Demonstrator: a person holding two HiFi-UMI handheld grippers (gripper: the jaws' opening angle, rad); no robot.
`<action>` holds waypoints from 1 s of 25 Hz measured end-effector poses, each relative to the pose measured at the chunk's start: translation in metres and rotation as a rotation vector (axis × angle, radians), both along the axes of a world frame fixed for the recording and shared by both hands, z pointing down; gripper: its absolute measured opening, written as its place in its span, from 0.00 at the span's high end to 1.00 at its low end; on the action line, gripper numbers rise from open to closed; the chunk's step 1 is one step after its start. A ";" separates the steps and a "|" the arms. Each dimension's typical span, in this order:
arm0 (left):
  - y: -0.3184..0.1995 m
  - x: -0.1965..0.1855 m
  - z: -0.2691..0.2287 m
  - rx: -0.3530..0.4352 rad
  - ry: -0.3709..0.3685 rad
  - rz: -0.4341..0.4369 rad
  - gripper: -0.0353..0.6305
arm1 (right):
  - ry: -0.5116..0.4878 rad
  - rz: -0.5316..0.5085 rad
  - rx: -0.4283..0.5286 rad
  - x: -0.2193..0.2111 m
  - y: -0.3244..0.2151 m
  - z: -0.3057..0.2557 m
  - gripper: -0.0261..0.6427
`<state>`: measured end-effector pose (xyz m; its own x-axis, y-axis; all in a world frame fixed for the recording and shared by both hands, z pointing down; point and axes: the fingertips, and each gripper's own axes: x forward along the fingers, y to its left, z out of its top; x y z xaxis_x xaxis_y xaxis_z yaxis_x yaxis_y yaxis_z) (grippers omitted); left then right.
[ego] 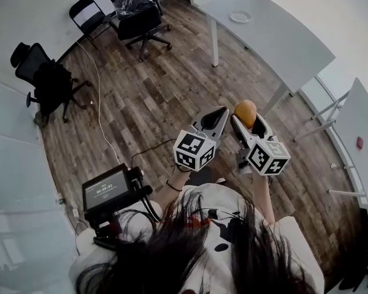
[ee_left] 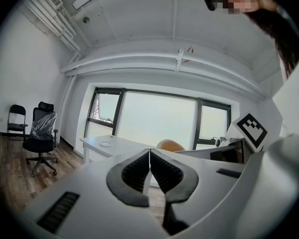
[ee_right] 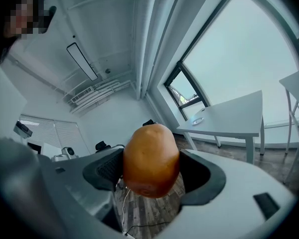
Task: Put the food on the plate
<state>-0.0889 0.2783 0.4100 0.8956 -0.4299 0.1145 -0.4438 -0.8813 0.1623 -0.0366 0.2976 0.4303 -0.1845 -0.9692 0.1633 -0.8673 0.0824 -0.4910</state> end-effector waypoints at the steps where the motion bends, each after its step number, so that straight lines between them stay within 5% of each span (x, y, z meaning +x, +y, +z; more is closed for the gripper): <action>1: 0.001 0.001 0.003 -0.003 -0.007 -0.001 0.94 | -0.002 -0.004 -0.002 0.001 -0.001 0.002 0.43; 12: -0.051 0.011 0.017 -0.018 -0.029 -0.024 0.94 | -0.004 -0.024 -0.038 0.015 -0.048 0.018 0.43; 17: -0.150 0.027 0.020 -0.006 -0.057 -0.004 0.94 | 0.006 -0.008 -0.072 0.032 -0.145 0.019 0.43; 22: -0.169 0.025 0.023 0.011 -0.045 0.016 0.94 | 0.014 0.014 -0.047 0.034 -0.165 0.023 0.43; 25: -0.228 0.022 0.013 0.011 -0.032 0.015 0.94 | 0.019 0.024 -0.053 0.035 -0.223 0.016 0.43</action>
<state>-0.0665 0.0501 0.4233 0.8980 -0.4175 0.1387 -0.4351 -0.8896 0.1387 -0.0018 0.0745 0.4467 -0.1580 -0.9632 0.2175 -0.8778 0.0362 -0.4776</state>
